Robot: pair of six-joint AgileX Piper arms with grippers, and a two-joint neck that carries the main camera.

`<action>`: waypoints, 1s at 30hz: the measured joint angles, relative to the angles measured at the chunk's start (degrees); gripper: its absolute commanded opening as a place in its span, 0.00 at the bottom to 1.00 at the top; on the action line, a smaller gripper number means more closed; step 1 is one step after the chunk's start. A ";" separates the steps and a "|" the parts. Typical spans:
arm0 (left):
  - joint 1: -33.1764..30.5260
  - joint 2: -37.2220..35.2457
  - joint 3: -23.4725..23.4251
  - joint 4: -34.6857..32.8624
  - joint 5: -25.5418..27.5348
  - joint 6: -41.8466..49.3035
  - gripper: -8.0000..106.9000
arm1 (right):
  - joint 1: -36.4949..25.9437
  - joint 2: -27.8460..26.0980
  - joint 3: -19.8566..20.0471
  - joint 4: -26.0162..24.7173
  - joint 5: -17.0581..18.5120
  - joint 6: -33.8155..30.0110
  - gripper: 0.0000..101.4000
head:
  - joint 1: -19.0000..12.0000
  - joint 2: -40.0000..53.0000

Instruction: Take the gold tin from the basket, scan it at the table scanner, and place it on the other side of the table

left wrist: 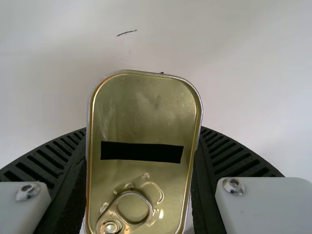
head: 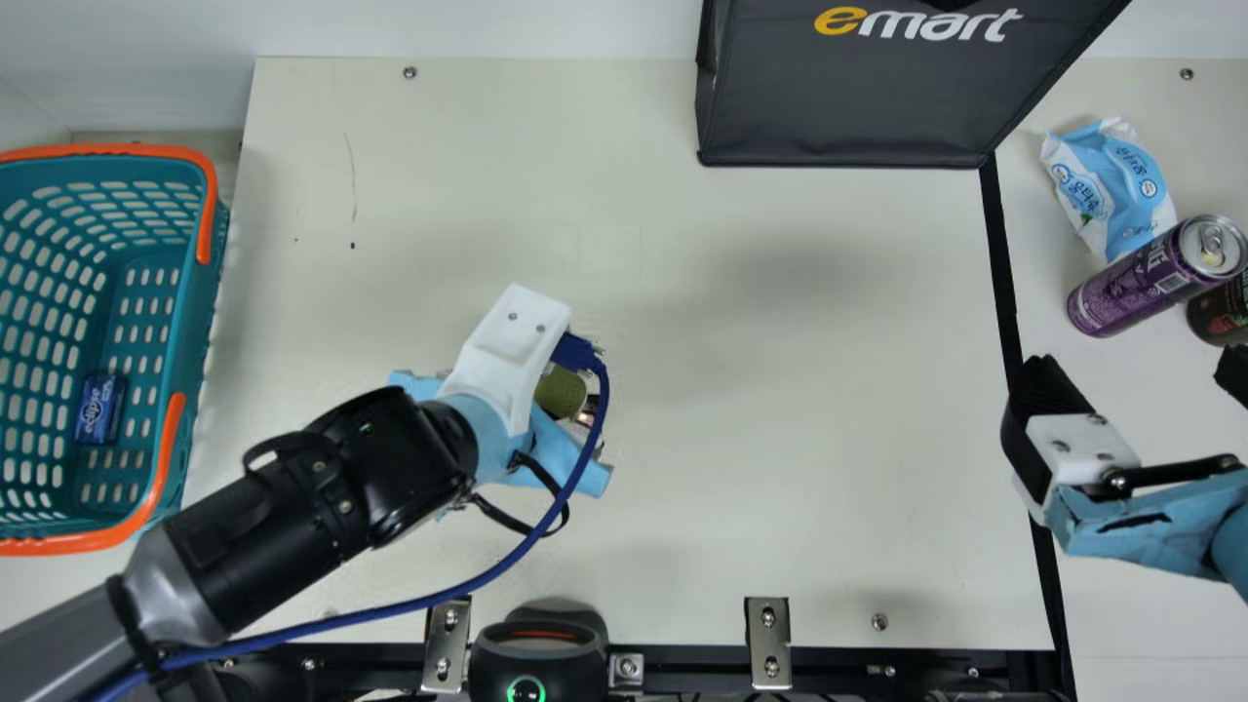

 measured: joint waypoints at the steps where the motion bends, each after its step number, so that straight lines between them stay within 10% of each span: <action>1: 0.13 -0.36 0.13 -0.58 -0.14 1.01 0.00 | 0.00 0.00 0.00 0.00 0.00 0.00 0.94 | 0.09 0.00; 30: 2.71 -2.76 -0.39 -8.54 3.69 35.18 0.00 | 0.00 0.00 0.00 0.00 0.01 0.00 0.94 | 0.09 0.00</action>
